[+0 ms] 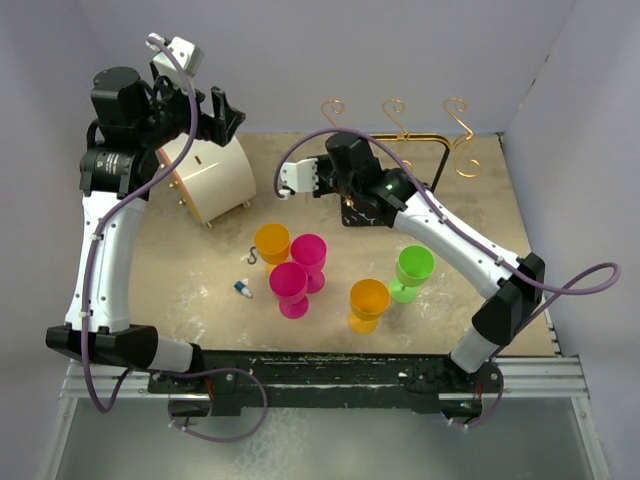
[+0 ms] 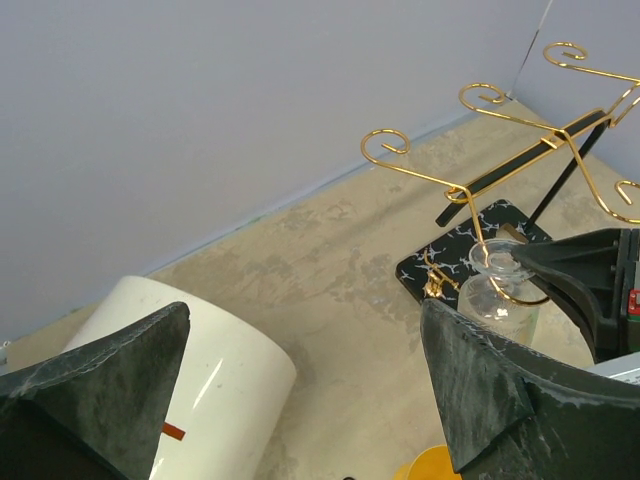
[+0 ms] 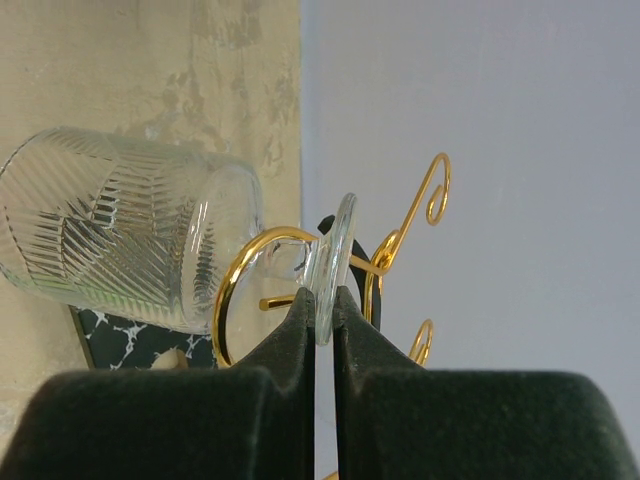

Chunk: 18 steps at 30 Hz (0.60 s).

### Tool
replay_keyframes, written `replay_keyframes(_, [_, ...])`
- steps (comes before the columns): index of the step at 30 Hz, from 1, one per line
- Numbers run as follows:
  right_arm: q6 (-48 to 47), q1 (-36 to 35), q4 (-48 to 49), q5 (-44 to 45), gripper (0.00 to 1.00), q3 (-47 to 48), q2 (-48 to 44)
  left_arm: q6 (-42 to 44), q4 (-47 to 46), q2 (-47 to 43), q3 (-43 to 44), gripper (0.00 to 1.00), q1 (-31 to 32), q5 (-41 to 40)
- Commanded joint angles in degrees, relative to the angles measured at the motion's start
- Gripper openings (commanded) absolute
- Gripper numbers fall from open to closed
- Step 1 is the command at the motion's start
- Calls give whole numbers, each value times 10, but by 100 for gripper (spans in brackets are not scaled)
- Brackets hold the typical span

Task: Place the wine glass upside down on the wine glass rack

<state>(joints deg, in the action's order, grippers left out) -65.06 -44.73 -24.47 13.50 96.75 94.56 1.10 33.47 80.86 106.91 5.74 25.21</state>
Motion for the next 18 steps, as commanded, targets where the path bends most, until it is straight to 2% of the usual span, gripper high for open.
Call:
replay_keyframes(1, [3,-13,14,-1,0,37,-22,7,-31,-15,-6,99,-5,-8])
replay_keyframes(18, [5,-26,-3,49,0,11,-56,8,-31,-7,-2,99,-6,-2])
